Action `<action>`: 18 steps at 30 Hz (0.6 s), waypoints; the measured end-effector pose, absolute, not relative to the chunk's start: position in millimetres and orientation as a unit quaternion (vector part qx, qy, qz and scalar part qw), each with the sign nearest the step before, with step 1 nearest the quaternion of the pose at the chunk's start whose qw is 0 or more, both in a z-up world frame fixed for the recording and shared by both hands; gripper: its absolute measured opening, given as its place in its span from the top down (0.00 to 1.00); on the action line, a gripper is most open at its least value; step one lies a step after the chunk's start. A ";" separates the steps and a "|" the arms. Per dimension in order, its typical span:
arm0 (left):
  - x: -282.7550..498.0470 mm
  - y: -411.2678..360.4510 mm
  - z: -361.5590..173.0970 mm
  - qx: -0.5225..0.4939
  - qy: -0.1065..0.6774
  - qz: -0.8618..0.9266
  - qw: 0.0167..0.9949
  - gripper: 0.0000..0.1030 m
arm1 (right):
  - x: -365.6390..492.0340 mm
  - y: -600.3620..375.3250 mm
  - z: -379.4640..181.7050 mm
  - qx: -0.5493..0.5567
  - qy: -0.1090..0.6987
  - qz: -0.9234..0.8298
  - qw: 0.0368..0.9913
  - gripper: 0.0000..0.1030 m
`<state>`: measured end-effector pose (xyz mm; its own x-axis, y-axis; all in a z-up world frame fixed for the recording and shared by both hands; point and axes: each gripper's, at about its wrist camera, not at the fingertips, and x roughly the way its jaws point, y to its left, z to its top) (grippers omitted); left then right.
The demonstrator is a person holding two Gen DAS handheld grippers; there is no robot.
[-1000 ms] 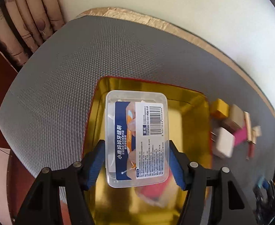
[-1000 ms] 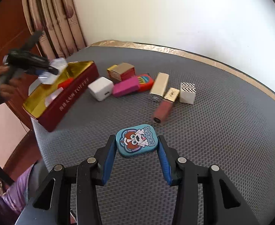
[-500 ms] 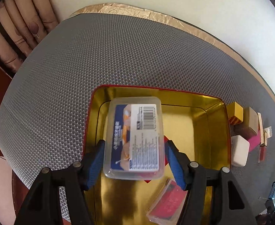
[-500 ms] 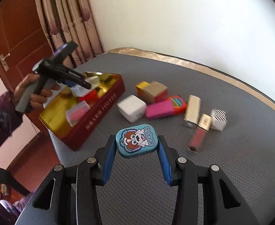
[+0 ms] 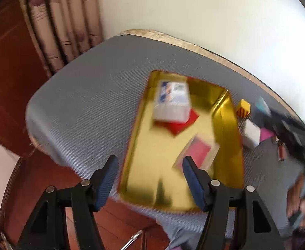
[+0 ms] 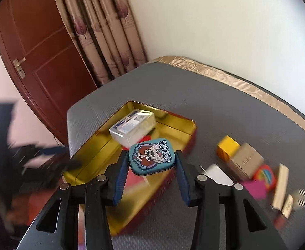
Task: Organize rigid objects
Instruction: 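Lower the blue tin into the tin beside the clear box and open the right tool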
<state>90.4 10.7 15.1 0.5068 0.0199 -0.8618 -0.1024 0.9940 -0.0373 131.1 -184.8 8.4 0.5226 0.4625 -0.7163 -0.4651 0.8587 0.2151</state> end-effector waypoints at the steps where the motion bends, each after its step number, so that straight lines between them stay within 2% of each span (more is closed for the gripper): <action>1: 78.6 15.7 16.3 -0.047 0.488 0.044 0.871 0.36 | 139.0 -176.2 4.9 -0.006 0.414 0.267 0.870 0.61; 7: 66.7 33.8 16.1 -0.033 0.454 0.088 0.886 0.36 | 173.9 -142.4 -18.9 -0.034 0.440 0.256 0.860 0.61; 18: 76.2 36.8 -1.8 -0.024 0.476 0.072 0.876 0.36 | 205.4 -124.9 -50.5 -0.056 0.474 0.235 0.847 0.61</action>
